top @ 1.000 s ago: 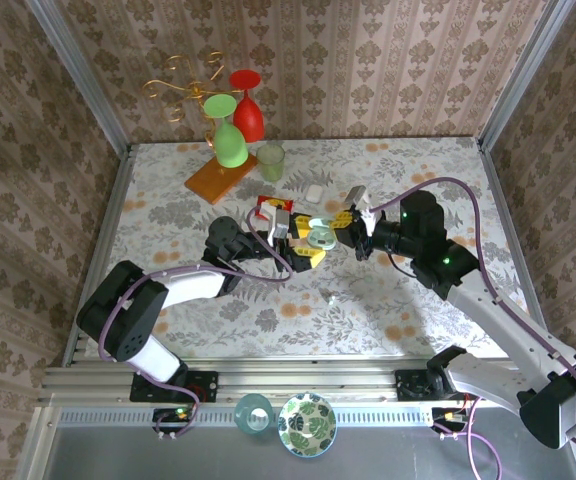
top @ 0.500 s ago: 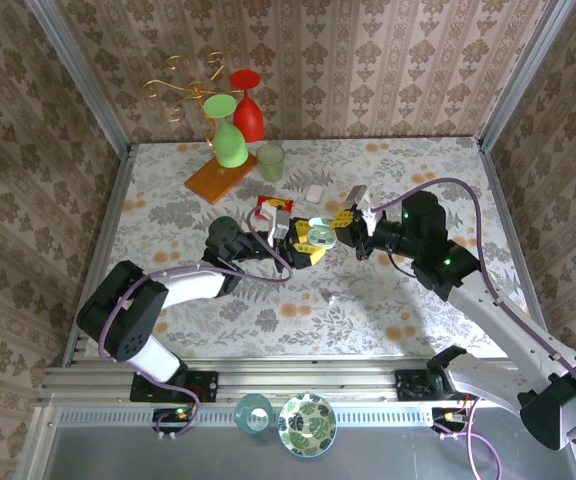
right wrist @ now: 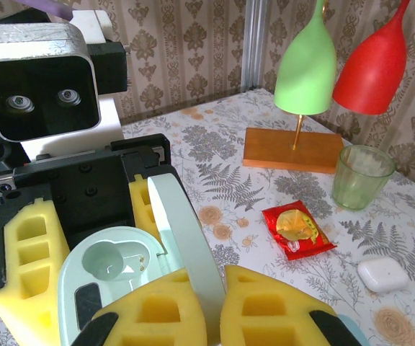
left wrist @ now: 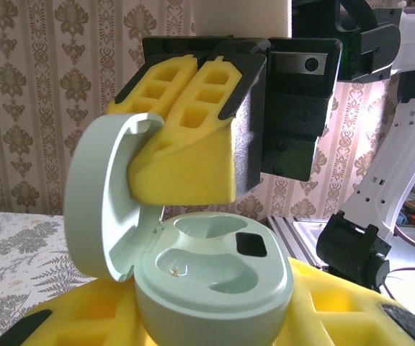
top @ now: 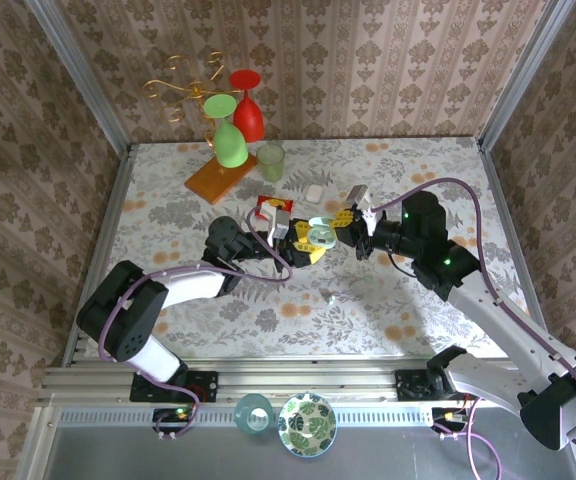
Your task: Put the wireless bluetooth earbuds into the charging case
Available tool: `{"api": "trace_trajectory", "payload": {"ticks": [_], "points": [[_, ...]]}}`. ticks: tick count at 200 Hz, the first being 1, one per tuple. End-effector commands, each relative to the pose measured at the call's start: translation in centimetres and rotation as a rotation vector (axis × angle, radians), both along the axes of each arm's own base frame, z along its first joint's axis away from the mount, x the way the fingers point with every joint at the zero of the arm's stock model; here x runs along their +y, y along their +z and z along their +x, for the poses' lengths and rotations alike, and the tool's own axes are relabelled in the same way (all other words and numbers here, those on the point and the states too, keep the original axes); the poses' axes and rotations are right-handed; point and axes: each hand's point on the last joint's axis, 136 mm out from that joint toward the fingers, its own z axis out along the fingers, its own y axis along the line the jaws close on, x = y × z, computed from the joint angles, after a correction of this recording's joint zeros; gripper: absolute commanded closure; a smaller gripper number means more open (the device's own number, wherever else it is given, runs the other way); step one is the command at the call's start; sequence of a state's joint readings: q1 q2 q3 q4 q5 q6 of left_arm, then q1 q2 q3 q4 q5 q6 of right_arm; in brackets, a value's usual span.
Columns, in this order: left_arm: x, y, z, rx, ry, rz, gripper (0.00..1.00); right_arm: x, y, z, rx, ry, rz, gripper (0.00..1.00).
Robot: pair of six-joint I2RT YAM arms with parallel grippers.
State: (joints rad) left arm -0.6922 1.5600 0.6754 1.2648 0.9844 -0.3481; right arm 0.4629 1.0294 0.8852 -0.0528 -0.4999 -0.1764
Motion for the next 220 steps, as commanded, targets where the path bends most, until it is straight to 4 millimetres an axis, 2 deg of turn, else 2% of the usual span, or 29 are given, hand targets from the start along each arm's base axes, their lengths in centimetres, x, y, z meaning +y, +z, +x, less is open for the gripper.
{"api": "trace_trajectory", "payload": {"ticks": [1, 38, 61, 79, 116, 141, 158, 178, 203, 220], "points": [[0.4, 0.6, -0.1, -0.019, 0.0, -0.017, 0.73, 0.1, 0.5, -0.1, -0.006, 0.001, 0.024, 0.93], [0.6, 0.4, 0.3, -0.021, 0.021, -0.016, 0.73, -0.1, 1.3, -0.3, -0.014, -0.016, 0.051, 0.71], [0.7, 0.1, 0.9, -0.022, 0.048, -0.015, 0.73, -0.3, 1.8, -0.7, -0.011, -0.017, 0.072, 0.52], [1.0, -0.2, 1.3, -0.021, 0.069, -0.012, 0.73, -0.5, 2.5, -1.1, -0.015, -0.024, 0.097, 0.43], [2.0, -1.2, 2.6, -0.017, 0.14, -0.003, 0.73, -1.7, 4.0, -2.2, -0.005, -0.068, 0.188, 0.32], [2.9, -1.4, 3.2, -0.019, 0.181, 0.0, 0.73, -3.4, 4.0, -2.2, 0.022, -0.165, 0.249, 0.31], [3.5, -1.5, 3.5, -0.023, 0.2, -0.001, 0.73, -5.1, 3.2, -1.6, 0.069, -0.268, 0.282, 0.3], [3.8, -1.5, 3.6, -0.029, 0.214, -0.002, 0.73, -7.3, 1.1, -0.5, 0.157, -0.419, 0.302, 0.31], [4.0, -1.3, 3.5, -0.037, 0.218, -0.004, 0.73, -10.0, -3.6, 0.6, 0.334, -0.632, 0.268, 0.33], [4.0, -1.4, 3.5, -0.037, 0.218, -0.003, 0.73, -10.7, -6.9, 0.6, 0.462, -0.708, 0.231, 0.35]]}}
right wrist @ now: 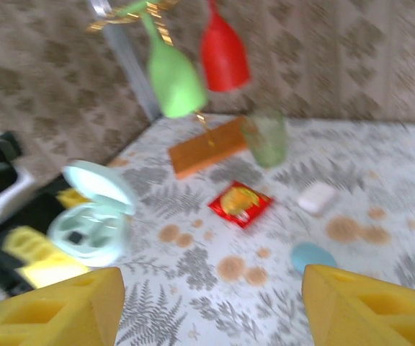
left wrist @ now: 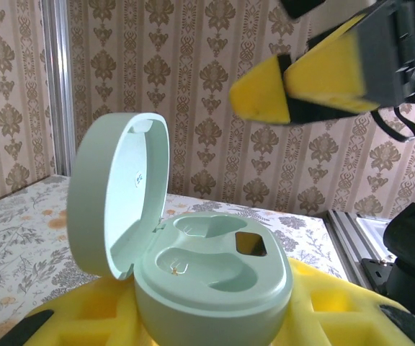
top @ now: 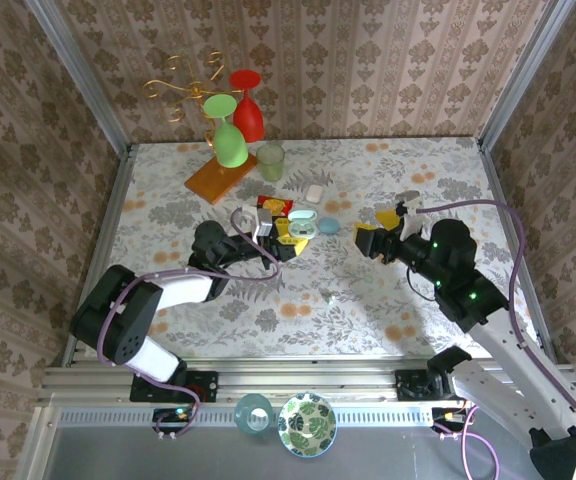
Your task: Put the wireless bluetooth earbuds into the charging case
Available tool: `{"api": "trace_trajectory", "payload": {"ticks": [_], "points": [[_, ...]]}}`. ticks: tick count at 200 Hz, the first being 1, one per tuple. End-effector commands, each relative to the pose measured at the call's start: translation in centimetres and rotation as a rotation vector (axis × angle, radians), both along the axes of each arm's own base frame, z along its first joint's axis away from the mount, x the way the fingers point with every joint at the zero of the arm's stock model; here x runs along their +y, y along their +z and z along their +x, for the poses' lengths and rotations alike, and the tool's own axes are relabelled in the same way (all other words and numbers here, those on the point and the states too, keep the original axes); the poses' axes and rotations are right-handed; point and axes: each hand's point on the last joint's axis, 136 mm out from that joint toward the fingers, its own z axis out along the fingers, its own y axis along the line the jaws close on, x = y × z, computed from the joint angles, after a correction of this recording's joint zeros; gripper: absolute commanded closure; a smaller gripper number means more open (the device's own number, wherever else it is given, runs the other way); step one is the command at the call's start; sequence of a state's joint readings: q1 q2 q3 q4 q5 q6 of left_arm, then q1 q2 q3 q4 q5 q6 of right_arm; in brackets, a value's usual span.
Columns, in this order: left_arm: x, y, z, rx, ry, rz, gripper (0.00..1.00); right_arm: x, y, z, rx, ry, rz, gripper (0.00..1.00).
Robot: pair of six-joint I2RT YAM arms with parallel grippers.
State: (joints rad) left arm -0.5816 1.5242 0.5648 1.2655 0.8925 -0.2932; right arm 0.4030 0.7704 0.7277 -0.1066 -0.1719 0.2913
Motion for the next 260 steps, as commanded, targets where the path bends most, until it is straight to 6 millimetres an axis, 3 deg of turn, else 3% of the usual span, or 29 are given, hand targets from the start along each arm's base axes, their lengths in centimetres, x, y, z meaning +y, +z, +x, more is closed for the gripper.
{"api": "trace_trajectory", "payload": {"ticks": [1, 52, 93, 134, 173, 217, 260], "points": [[0.5, 1.0, -0.3, -0.06, 0.01, -0.021, 0.73, -2.7, -6.0, 0.6, 0.257, -0.193, -0.004, 0.35], [0.4, 1.2, -0.5, -0.063, 0.001, -0.022, 0.73, -3.6, -15.8, 0.1, 0.62, -0.232, -0.242, 0.36], [0.3, 1.2, -0.7, -0.065, -0.006, -0.022, 0.73, -2.4, -20.9, 1.0, 0.765, -0.176, -0.333, 0.35], [-0.2, 1.2, -1.0, -0.065, -0.021, -0.023, 0.73, -1.6, -23.6, 2.8, 0.8, -0.155, -0.377, 0.35], [-0.5, 1.1, -1.2, -0.061, -0.03, -0.021, 0.73, -1.5, -25.4, 3.1, 0.843, -0.142, -0.415, 0.34], [-0.6, 1.1, -1.1, -0.062, -0.032, -0.021, 0.73, -1.4, -27.2, 2.1, 0.907, -0.121, -0.424, 0.34], [-0.6, 1.1, -1.1, -0.06, -0.032, -0.021, 0.73, -1.4, -27.4, 0.1, 0.957, -0.103, -0.394, 0.35]]}}
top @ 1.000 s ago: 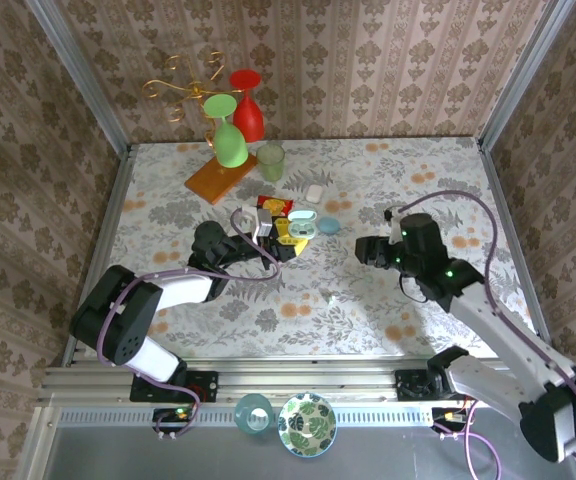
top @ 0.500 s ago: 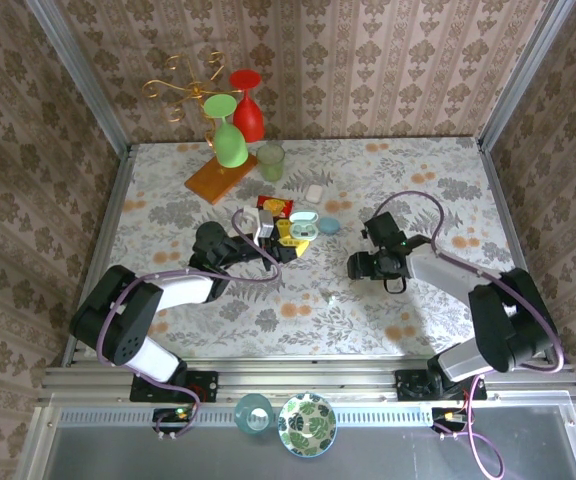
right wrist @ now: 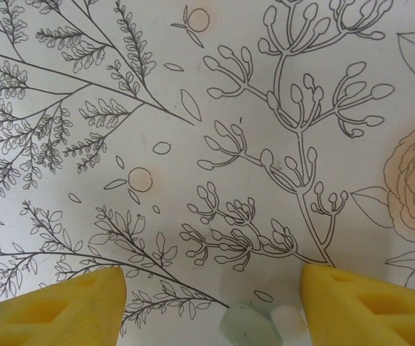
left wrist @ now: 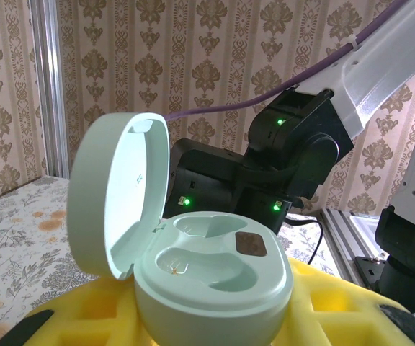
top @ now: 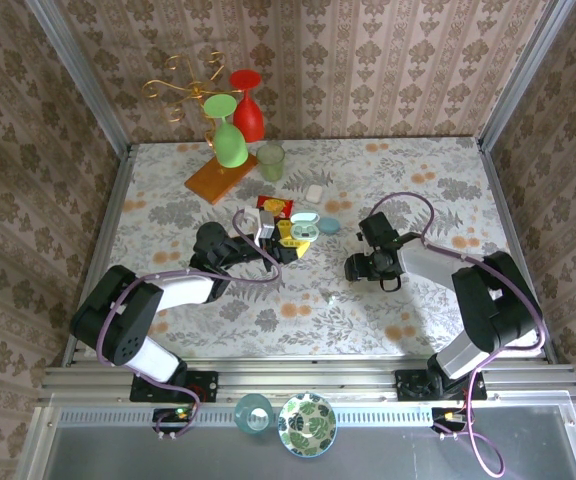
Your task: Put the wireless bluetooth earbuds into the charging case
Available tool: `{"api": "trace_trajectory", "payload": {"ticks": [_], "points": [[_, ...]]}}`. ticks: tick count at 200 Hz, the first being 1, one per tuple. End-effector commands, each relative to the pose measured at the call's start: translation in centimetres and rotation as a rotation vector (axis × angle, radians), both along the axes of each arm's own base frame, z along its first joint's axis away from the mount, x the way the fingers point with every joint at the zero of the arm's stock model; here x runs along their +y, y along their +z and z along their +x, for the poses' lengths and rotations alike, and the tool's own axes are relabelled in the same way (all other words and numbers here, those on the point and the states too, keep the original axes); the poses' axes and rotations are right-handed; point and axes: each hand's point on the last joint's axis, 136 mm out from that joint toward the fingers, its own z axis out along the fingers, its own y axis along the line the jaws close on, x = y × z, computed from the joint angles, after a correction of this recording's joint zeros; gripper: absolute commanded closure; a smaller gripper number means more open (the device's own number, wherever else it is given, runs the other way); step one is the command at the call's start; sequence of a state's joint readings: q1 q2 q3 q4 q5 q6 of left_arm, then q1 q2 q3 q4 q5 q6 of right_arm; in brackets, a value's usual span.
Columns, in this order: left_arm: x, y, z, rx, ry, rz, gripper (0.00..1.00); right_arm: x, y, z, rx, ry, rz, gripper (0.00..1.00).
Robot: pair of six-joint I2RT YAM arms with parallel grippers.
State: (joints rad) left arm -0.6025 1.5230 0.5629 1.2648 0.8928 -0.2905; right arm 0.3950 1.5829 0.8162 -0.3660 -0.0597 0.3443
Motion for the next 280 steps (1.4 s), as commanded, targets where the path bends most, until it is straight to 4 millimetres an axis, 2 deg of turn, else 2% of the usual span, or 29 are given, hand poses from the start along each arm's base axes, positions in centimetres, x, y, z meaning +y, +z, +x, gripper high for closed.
{"api": "trace_trajectory", "payload": {"ticks": [1, 41, 73, 104, 113, 142, 189, 223, 280], "points": [[-0.1, 1.2, -0.4, -0.06, -0.011, -0.023, 0.73, 0.1, -0.4, -1.9, 0.061, 0.001, 0.032, 0.36], [-0.1, 1.2, -0.3, -0.062, -0.012, -0.024, 0.73, 0.3, 0.5, -3.0, 0.073, -0.025, 0.074, 0.41], [-0.2, 1.3, -0.3, -0.063, -0.014, -0.024, 0.73, -0.4, 1.5, -2.8, 0.045, -0.046, 0.044, 0.41], [-0.1, 1.4, -0.4, -0.067, -0.014, -0.026, 0.73, -1.7, 2.5, -2.0, -0.009, -0.048, -0.108, 0.4], [0.0, 1.5, -0.4, -0.069, -0.012, -0.028, 0.73, -2.4, 2.5, -2.3, 0.005, -0.06, -0.162, 0.4], [0.3, 1.4, -0.3, -0.072, 0.002, -0.027, 0.73, -3.6, 2.8, -2.1, 0.006, -0.113, -0.306, 0.47], [1.6, 1.3, -0.2, -0.081, 0.029, -0.024, 0.73, -3.3, 2.9, -1.7, 0.01, -0.172, -0.42, 0.62], [2.5, 1.3, 0.0, -0.083, 0.052, -0.024, 0.73, -2.5, 2.7, -1.5, 0.017, -0.162, -0.484, 0.65], [2.7, 1.3, -0.1, -0.081, 0.059, -0.024, 0.73, -1.3, 1.7, -1.4, 0.036, -0.138, -0.507, 0.68]]}}
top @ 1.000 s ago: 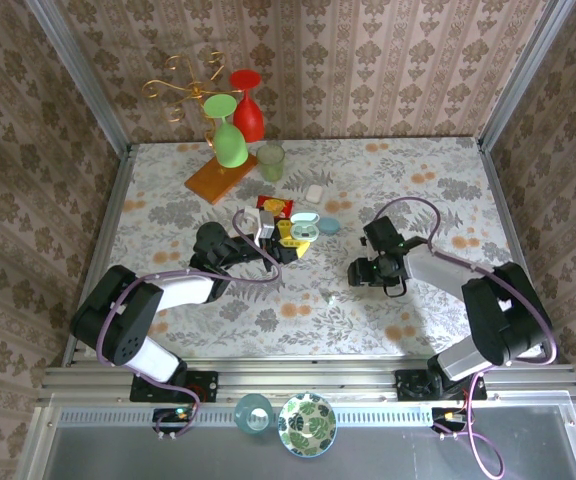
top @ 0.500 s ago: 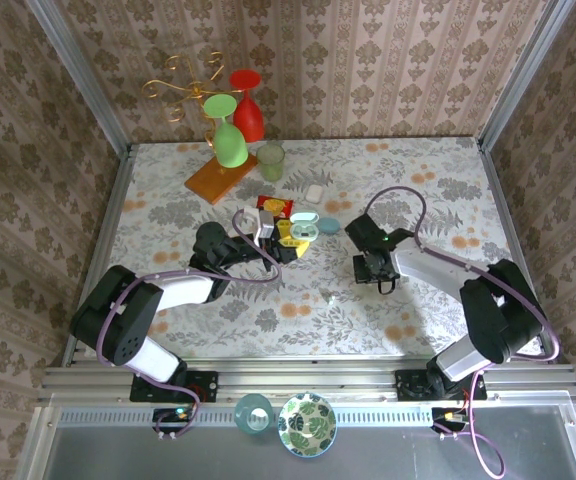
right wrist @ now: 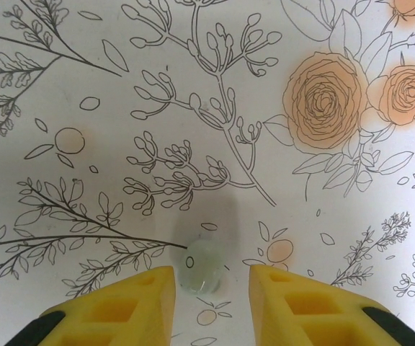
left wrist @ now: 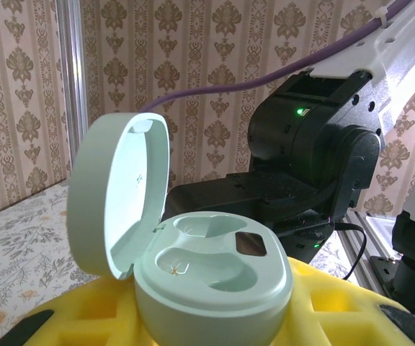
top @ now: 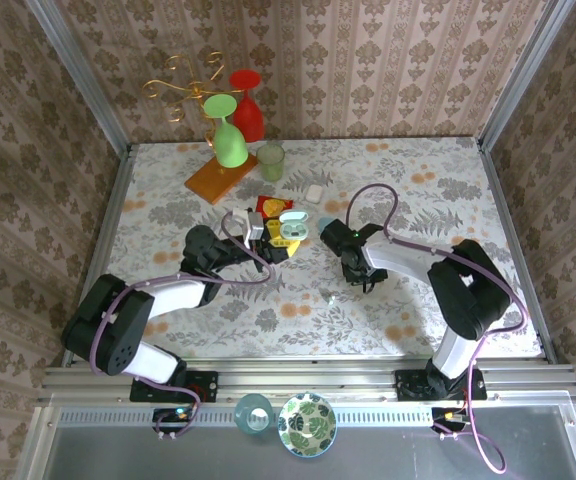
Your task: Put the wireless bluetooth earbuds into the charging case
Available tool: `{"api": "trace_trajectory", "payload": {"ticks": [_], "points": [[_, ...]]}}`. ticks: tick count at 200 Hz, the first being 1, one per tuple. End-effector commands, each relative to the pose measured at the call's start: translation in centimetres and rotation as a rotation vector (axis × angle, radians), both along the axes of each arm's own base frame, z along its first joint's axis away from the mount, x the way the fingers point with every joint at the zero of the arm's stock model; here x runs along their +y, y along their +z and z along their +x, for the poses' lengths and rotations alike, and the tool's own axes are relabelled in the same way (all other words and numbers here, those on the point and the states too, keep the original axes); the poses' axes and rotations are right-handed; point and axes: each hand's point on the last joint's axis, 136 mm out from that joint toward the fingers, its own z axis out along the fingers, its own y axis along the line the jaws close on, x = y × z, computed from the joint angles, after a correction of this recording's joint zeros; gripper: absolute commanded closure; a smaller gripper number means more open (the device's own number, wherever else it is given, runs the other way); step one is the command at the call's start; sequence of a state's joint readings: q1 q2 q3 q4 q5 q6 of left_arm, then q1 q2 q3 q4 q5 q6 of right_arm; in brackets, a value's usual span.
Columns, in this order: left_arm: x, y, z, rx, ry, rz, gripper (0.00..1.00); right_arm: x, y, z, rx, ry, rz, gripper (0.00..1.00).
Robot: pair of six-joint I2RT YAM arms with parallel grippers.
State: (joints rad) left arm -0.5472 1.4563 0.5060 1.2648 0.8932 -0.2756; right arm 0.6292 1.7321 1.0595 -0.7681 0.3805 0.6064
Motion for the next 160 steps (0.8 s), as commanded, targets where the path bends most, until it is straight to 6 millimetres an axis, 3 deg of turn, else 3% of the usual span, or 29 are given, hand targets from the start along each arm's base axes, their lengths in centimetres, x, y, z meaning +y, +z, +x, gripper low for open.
{"api": "trace_trajectory", "payload": {"ticks": [1, 51, 160], "points": [[0.5, 1.0, -0.4, -0.058, 0.002, -0.019, 0.73, -0.3, 0.2, 0.2, -0.006, -0.023, -0.052, 0.69], [0.5, 1.0, -0.4, -0.053, 0.002, -0.018, 0.73, -0.1, -0.7, 0.0, 0.02, -0.019, -0.065, 0.76], [0.5, 1.0, -0.3, -0.054, 0.005, -0.019, 0.73, -0.4, -1.2, -0.4, 0.053, 0.0, -0.089, 0.8]]}}
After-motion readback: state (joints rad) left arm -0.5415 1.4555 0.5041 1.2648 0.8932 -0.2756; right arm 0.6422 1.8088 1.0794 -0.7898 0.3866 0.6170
